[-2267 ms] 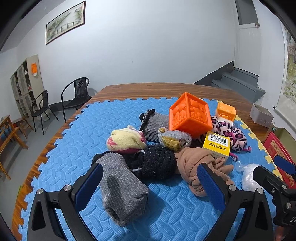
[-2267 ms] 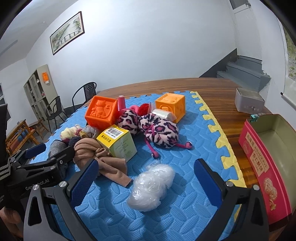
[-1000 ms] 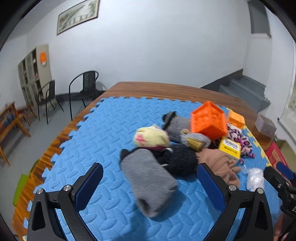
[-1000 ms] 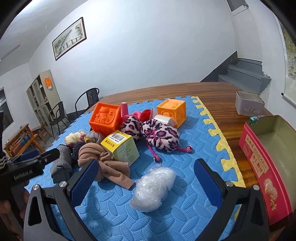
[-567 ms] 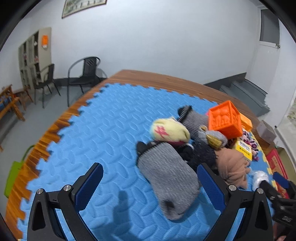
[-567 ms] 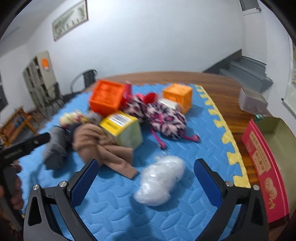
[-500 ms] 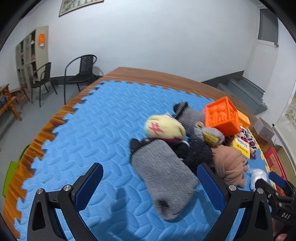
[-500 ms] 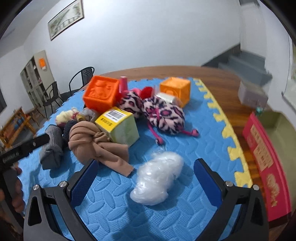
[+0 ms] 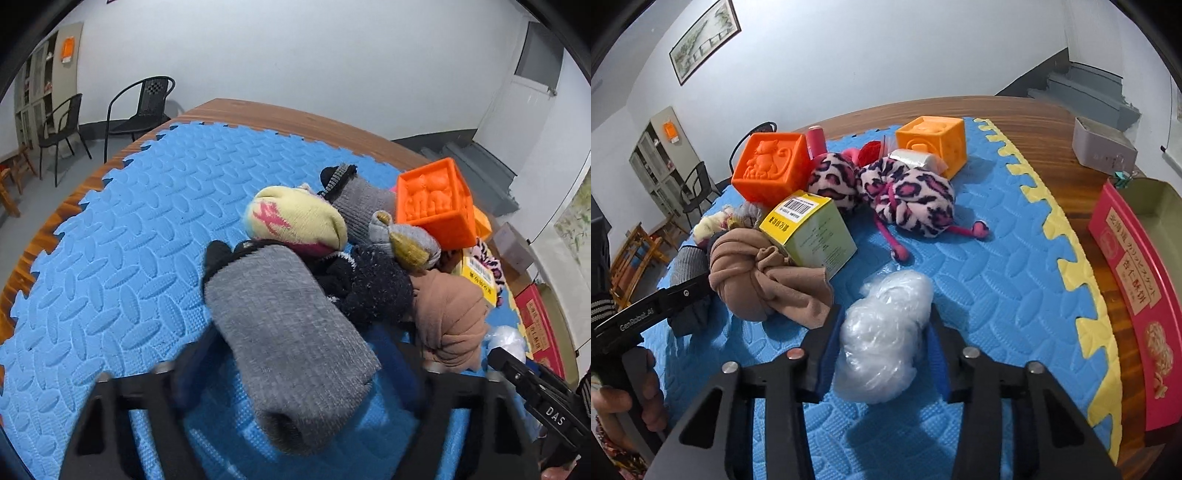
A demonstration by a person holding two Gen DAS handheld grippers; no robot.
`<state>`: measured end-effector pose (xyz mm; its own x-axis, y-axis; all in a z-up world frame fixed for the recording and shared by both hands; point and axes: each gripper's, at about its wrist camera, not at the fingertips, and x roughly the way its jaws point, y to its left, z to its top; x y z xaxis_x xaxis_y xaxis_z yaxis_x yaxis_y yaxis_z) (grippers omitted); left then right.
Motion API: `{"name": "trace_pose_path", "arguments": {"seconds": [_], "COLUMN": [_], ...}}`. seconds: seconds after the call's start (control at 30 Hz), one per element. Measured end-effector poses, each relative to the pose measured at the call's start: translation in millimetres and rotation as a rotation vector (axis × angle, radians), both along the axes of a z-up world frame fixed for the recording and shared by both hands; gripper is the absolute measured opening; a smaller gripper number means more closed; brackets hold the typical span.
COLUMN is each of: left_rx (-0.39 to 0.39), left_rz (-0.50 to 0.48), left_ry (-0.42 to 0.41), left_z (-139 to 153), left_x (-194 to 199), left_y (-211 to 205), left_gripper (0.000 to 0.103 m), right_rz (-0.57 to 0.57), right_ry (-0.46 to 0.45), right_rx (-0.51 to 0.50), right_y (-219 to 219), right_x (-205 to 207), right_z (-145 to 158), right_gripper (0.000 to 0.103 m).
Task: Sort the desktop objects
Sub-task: 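Grasp the grey sock with the left tool while the right tool grasps the plastic bag, then carry both items to the red tin box and open both tools to drop them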
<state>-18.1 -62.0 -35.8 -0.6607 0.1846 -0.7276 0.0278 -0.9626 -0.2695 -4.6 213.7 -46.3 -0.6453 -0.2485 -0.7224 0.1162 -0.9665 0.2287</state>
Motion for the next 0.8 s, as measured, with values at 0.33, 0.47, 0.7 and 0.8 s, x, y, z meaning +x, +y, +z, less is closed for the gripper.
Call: {"name": "trace_pose_path", "arguments": {"seconds": [0.33,0.47,0.7,0.8], "left_rx": [-0.015,-0.062,-0.118,-0.134], "left_rz": [-0.002,-0.014,-0.066,-0.109], "left_ry": [0.068,0.126,0.193,0.204], "left_z": [17,35,61,69], "left_x": [21,34,53,58], "left_y": [9,24,61,84], "left_gripper": [0.054,0.054,0.054,0.054], "right_rz": [-0.029,-0.059,-0.138,-0.184], "right_ry": [0.115,0.145,0.183,0.199], "right_rx": [0.124,0.155,0.163,0.162], "right_y": [-11,-8,18,35], "right_x": [21,29,39,46], "right_z": [21,29,40,46], "right_gripper": [0.043,0.043,0.043,0.043]}}
